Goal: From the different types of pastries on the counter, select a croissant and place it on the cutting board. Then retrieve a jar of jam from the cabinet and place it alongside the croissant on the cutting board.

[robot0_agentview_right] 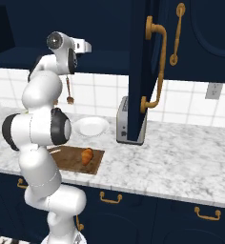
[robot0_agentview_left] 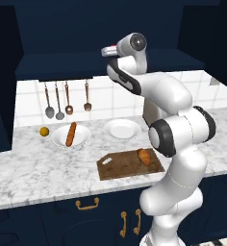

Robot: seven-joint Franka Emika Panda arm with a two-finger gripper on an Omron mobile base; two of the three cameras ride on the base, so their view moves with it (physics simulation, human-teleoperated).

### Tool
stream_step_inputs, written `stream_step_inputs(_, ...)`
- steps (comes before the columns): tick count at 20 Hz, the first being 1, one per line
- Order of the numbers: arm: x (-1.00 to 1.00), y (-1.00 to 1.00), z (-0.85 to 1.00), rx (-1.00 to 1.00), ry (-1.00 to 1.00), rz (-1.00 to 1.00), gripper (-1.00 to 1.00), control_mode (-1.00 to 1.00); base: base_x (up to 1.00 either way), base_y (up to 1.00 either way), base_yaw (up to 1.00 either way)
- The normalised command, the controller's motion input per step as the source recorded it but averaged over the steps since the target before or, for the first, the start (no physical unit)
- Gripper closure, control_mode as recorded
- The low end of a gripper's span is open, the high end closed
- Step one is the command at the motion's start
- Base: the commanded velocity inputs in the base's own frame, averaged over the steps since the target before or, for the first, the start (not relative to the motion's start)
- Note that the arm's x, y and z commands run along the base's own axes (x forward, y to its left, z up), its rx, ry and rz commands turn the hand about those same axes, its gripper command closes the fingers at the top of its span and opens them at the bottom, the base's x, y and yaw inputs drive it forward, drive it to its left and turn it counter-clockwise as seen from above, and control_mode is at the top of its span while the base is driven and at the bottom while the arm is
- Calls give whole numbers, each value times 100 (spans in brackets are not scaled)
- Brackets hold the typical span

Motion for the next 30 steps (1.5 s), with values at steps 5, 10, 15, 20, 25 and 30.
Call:
stream_step_inputs(5,4,1,-13,0,0,0,-100,-100,0,0,0)
stream_step_inputs(10,26,16,-3,0,0,0,-100,-100,0,0,0)
stream_step_inputs(15,31,4,-1,0,0,0,-100,-100,0,0,0)
stream_step_inputs(20,10,0,0,0,0,0,-100,-100,0,0,0)
stream_step_inputs(25,0,0,-4,0,0,0,-100,-100,0,0,0)
stream_step_inputs(30,0,4,-6,0,0,0,100,-100,0,0,0)
